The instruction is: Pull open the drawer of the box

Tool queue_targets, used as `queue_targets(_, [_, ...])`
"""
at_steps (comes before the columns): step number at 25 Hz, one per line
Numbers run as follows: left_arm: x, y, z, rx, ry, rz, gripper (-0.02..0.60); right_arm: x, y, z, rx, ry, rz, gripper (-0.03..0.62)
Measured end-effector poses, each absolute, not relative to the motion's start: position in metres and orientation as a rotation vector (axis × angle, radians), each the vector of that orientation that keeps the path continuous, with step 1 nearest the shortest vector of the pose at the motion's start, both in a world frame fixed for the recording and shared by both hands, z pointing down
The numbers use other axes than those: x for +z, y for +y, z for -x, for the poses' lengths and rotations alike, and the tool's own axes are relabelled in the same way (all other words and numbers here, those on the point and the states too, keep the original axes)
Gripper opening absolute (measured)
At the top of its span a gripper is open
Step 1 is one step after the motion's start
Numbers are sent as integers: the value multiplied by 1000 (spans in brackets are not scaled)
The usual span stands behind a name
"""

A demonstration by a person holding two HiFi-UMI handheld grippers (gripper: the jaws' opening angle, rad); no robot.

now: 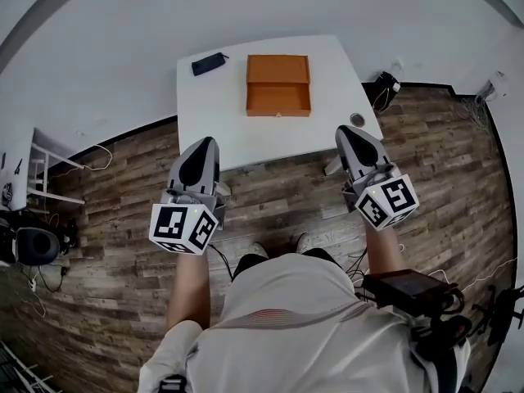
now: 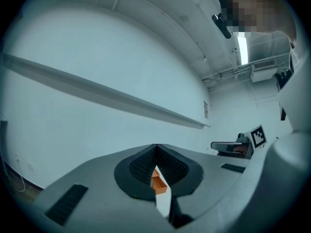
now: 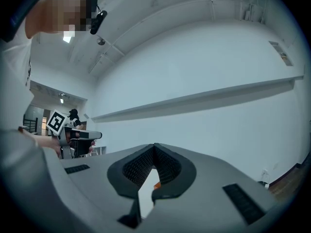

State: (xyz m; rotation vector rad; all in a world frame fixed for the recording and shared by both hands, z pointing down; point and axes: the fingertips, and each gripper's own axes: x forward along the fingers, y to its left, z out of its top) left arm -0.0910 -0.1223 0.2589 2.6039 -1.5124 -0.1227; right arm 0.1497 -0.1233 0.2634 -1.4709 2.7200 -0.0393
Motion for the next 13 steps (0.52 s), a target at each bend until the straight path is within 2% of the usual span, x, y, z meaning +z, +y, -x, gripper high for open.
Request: queue_targets(13, [263, -126, 66, -100, -1499, -2615, 11, 266, -123, -169, -32, 2726, 1485, 2])
